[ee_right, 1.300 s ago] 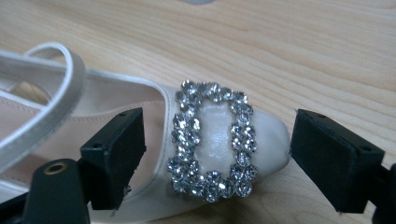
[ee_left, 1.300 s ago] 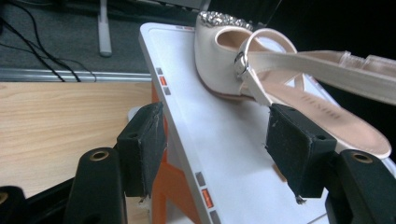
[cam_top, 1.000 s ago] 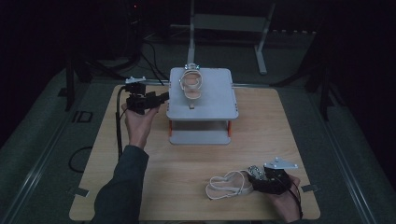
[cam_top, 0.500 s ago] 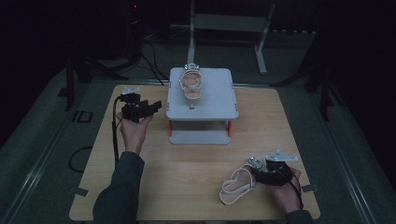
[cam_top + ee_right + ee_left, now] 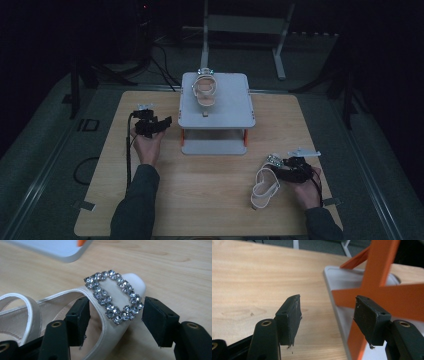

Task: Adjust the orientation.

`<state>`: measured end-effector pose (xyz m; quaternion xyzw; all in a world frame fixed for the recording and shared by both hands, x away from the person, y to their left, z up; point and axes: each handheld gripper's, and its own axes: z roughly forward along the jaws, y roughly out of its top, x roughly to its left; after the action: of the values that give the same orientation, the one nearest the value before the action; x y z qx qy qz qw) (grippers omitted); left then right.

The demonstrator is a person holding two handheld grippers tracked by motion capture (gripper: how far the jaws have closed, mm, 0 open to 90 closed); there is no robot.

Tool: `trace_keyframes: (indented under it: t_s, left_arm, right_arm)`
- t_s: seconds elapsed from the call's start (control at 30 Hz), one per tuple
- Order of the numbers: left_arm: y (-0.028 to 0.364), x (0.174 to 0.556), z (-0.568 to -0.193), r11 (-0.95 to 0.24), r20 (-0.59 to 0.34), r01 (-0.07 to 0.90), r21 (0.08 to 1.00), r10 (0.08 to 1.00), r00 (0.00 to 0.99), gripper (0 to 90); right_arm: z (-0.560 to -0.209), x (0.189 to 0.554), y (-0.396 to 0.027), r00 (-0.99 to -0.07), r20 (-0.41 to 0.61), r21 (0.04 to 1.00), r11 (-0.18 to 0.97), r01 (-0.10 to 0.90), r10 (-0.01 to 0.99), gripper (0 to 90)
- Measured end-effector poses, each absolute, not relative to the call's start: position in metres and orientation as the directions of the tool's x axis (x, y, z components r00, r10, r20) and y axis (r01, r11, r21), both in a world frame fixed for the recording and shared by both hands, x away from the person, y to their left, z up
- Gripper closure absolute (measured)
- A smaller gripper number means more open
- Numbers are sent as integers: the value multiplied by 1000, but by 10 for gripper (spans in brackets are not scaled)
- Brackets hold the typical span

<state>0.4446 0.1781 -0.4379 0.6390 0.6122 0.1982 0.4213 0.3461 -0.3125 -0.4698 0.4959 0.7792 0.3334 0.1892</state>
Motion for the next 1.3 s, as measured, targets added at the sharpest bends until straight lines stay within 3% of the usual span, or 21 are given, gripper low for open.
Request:
trace_keyframes:
  t_s: [0.57,0.77,1.03,1.3]
  left_arm:
    - [176,443,-477,69,-213,647,760,966,147,390]
    - [176,442,-488,78,-214,650,756,968,132,389]
    - [175,440,-497,85,-210,654,752,971,115,388]
    - [177,439,-505,95,-208,660,745,974,95,389]
  right_arm:
    - [-469,414,-311,-518,62,652,358,668,853,401]
    - [-454,397,-319,-498,20,680,354,642,867,383]
    - [-424,350,-318,-445,47,750,263,606,894,412]
    - [-438,336,-301,-378,61,692,233,683,924,461]
